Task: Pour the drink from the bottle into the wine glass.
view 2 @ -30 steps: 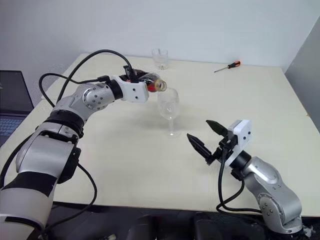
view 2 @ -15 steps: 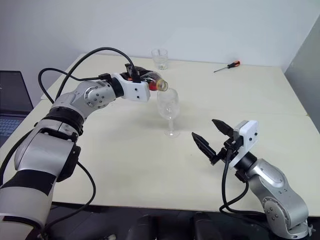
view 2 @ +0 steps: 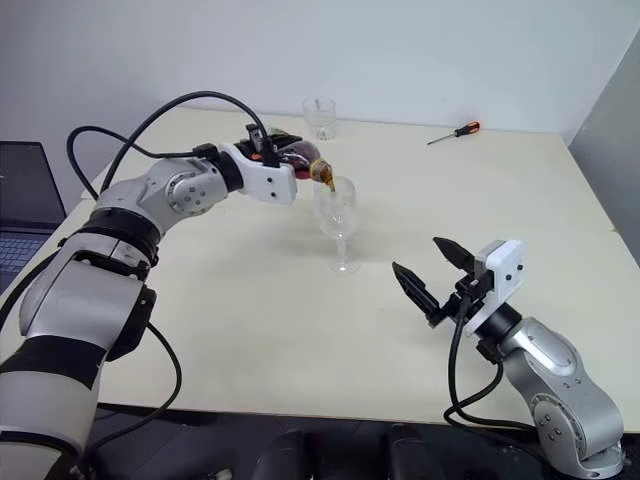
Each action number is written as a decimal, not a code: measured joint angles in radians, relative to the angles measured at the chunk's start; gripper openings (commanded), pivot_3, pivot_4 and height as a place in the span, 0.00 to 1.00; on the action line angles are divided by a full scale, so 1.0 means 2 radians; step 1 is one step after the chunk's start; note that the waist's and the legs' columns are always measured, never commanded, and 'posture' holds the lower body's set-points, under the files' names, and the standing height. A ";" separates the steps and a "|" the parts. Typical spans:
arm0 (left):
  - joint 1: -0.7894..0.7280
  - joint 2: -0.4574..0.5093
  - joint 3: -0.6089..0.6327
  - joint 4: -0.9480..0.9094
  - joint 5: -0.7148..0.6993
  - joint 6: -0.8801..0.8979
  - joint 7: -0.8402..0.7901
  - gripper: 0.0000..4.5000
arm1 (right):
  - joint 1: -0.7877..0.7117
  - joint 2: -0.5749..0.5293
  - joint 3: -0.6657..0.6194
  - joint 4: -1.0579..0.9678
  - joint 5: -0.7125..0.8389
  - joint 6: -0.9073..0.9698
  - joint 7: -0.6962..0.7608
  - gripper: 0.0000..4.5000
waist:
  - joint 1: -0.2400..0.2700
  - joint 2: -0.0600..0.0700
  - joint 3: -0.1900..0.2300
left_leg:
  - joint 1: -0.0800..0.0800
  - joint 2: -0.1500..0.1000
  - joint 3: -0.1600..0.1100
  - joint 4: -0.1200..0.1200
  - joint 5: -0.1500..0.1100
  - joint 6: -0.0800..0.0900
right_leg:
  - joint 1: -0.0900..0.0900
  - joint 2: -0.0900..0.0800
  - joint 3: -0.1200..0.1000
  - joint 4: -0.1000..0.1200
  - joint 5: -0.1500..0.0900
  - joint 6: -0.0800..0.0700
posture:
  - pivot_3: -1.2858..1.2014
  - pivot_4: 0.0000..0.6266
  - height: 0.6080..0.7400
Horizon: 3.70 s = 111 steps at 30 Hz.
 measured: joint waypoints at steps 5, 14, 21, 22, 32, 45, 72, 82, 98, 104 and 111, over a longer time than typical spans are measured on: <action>0.000 0.003 0.000 0.000 0.000 0.002 0.001 0.20 | 0.000 0.001 0.000 0.005 -0.001 -0.004 0.001 1.00 | 0.000 0.000 0.000 | 0.000 0.000 0.000 0.000 0.000 0.000 | 0.000 0.000 0.000 0.000 0.000 0.000 | 0.52 0.24 1.00; -0.010 0.006 -0.003 0.000 0.004 0.004 0.006 0.20 | -0.011 0.001 0.000 0.016 -0.002 -0.010 0.001 1.00 | 0.000 0.000 0.000 | 0.000 0.000 0.000 0.000 0.000 0.000 | 0.000 0.000 0.000 0.000 0.000 0.000 | 0.52 0.24 1.00; -0.011 0.009 -0.009 0.000 0.009 0.002 0.010 0.20 | -0.027 -0.005 0.005 0.015 0.000 0.008 -0.003 1.00 | 0.000 0.000 0.000 | 0.000 0.000 0.000 0.000 0.000 0.000 | 0.000 0.000 0.000 0.000 0.000 0.000 | 0.52 0.24 1.00; -0.011 0.009 -0.009 0.000 0.009 0.002 0.010 0.20 | -0.029 -0.008 0.007 0.014 0.000 0.011 -0.003 1.00 | 0.000 0.000 0.000 | 0.000 0.000 0.000 0.000 0.000 0.000 | 0.000 0.000 0.000 0.000 0.000 0.000 | 0.52 0.24 1.00; -0.013 0.012 -0.013 0.000 0.012 0.001 0.011 0.20 | -0.068 -0.037 0.029 0.000 -0.003 0.050 -0.009 1.00 | 0.000 0.000 0.000 | 0.000 0.000 0.000 0.000 0.000 0.000 | 0.000 0.000 0.000 0.000 0.000 0.000 | 0.52 0.24 1.00; -0.018 0.013 -0.021 0.000 0.019 0.001 0.015 0.20 | -0.082 -0.050 0.028 -0.032 0.021 0.091 -0.014 1.00 | 0.000 0.000 0.000 | 0.000 0.000 0.000 0.000 0.000 0.000 | 0.000 0.000 0.000 0.000 0.000 0.000 | 0.52 0.24 1.00; -0.029 0.013 -0.038 0.000 0.034 0.011 0.023 0.20 | -0.085 -0.068 0.008 -0.051 0.062 0.120 -0.029 1.00 | 0.000 0.000 0.000 | 0.000 0.000 0.000 0.000 0.000 0.000 | 0.000 0.000 0.000 0.000 0.000 0.000 | 0.52 0.24 1.00; -0.032 0.010 -0.042 0.002 0.038 0.012 0.024 0.20 | -0.079 -0.068 0.008 -0.066 0.065 0.120 -0.042 1.00 | 0.000 0.000 0.000 | 0.000 0.000 0.000 0.000 0.000 0.000 | 0.000 0.000 0.000 0.001 0.000 0.000 | 0.52 0.24 1.00; -0.033 0.004 -0.041 0.003 0.032 0.011 0.026 0.19 | -0.079 -0.070 0.008 -0.069 0.065 0.120 -0.047 1.00 | 0.000 0.000 0.000 | 0.000 0.000 0.000 0.000 0.000 0.000 | 0.000 0.000 0.000 0.001 0.000 0.000 | 0.52 0.24 1.00; -0.030 -0.003 0.009 0.007 -0.033 0.008 -0.024 0.19 | -0.092 -0.069 0.016 -0.068 0.064 0.120 -0.045 1.00 | -0.001 0.000 0.000 | 0.000 0.000 0.000 0.000 0.000 0.000 | 0.000 0.000 0.000 0.001 0.000 0.000 | 0.52 0.24 1.00; 0.012 -0.013 0.082 0.006 -0.131 0.017 -0.117 0.19 | -0.102 -0.047 0.023 -0.066 0.065 0.114 -0.043 1.00 | -0.001 0.000 0.000 | 0.000 0.000 0.000 0.001 0.000 0.000 | 0.000 0.000 0.000 0.001 0.001 -0.002 | 0.52 0.24 1.00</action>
